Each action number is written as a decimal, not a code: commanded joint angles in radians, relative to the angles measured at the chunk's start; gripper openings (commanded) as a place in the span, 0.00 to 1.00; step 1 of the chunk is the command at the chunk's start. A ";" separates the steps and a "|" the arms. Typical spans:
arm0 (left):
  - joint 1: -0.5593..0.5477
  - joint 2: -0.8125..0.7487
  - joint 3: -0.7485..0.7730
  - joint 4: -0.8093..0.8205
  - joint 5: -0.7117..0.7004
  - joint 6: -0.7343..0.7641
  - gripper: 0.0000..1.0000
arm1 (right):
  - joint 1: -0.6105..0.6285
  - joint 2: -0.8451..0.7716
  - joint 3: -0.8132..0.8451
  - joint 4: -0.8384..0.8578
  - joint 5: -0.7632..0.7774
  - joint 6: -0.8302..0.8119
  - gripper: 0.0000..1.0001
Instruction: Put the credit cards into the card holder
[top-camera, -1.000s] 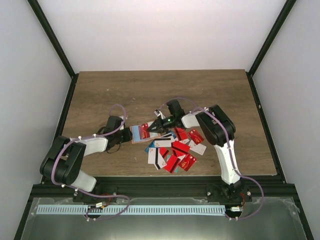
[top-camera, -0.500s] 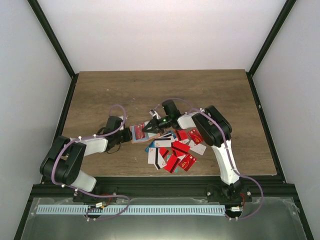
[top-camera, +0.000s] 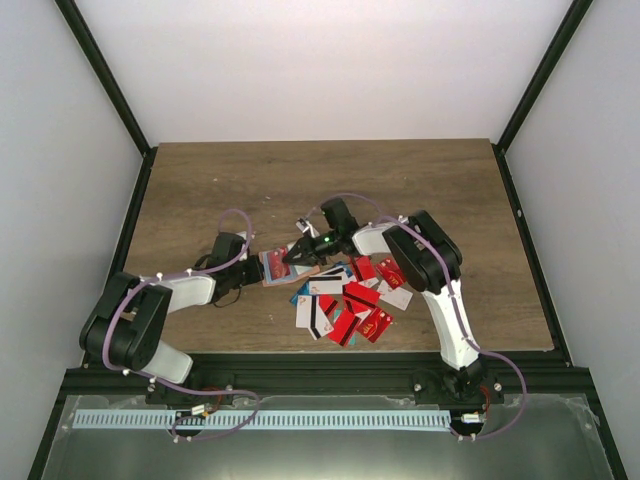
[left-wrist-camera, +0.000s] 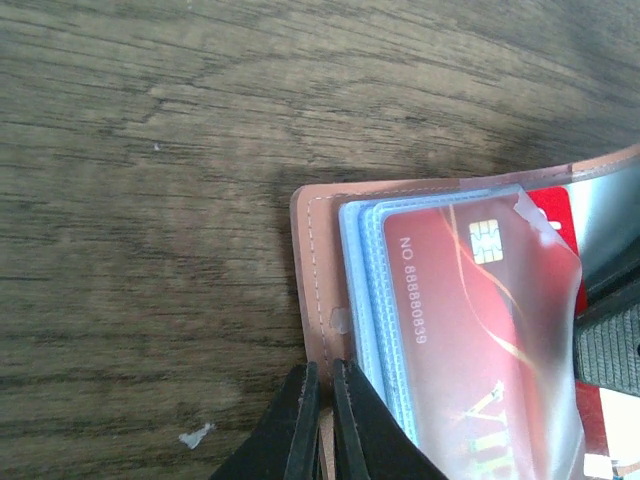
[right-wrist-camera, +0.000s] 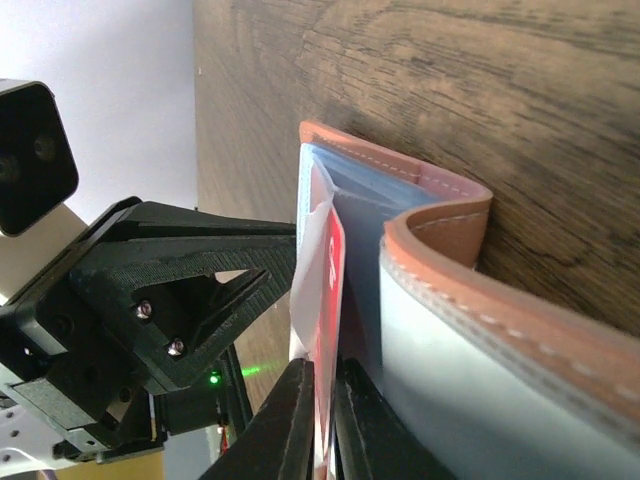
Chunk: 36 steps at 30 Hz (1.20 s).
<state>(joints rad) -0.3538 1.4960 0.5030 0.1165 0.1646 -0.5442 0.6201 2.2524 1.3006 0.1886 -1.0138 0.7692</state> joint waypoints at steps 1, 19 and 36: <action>-0.015 -0.021 0.003 -0.096 0.026 0.014 0.08 | 0.063 0.015 0.035 -0.176 0.083 -0.114 0.11; -0.017 -0.144 0.051 -0.245 -0.016 -0.007 0.11 | 0.062 -0.112 0.101 -0.406 0.232 -0.286 0.51; -0.040 -0.171 0.079 -0.244 0.031 -0.022 0.12 | 0.096 -0.175 0.118 -0.461 0.380 -0.365 0.26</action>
<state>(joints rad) -0.3874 1.3163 0.5556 -0.1513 0.1692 -0.5529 0.6994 2.1197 1.3819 -0.2531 -0.6849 0.4248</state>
